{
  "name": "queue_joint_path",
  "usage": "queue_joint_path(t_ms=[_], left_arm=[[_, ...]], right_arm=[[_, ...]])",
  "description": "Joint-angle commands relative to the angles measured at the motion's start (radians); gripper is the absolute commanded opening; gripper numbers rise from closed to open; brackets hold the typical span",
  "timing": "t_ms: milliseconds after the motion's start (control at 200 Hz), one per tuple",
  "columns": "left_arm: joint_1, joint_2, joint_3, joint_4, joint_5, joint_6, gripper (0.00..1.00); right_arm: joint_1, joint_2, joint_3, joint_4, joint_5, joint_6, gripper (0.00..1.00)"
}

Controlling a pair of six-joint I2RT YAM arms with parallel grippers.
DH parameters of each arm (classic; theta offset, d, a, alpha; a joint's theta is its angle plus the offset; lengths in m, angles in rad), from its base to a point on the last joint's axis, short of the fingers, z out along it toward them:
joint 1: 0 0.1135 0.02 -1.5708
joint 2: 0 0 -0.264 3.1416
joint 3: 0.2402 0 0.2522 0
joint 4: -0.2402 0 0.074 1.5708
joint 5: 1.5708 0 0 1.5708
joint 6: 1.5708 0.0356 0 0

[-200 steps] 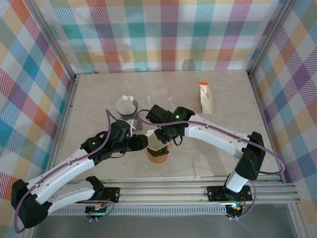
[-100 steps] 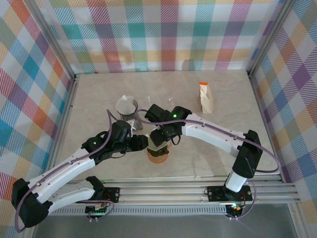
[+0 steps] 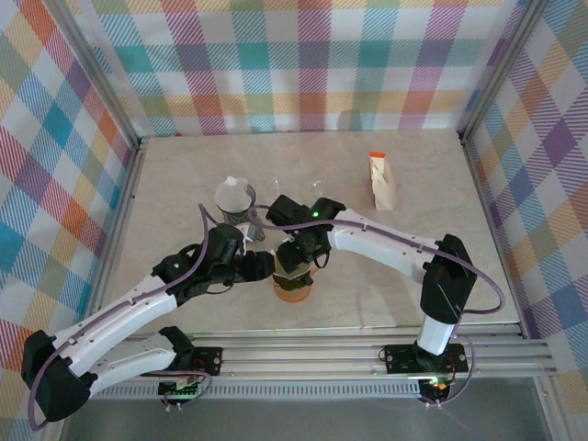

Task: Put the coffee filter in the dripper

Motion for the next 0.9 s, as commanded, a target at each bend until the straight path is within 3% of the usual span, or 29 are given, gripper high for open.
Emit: queue_joint_path(t_ms=[0, 430, 635, 895], left_arm=[[0.005, -0.009, -0.015, -0.001, 0.010, -0.010, 0.47], [0.005, -0.007, -0.022, 0.003, 0.013, -0.015, 0.47], [0.005, -0.048, -0.006, -0.025, -0.014, -0.016, 0.57], [0.006, -0.040, -0.009, -0.030, -0.035, -0.016, 0.59]], right_arm=[[-0.005, 0.026, -0.022, 0.016, -0.016, 0.007, 0.69], [-0.004, 0.042, -0.043, 0.021, 0.016, 0.019, 0.70], [-0.004, 0.051, -0.049, 0.017, 0.021, 0.022, 0.70], [-0.005, 0.049, -0.042, 0.018, 0.023, 0.020, 0.71]])
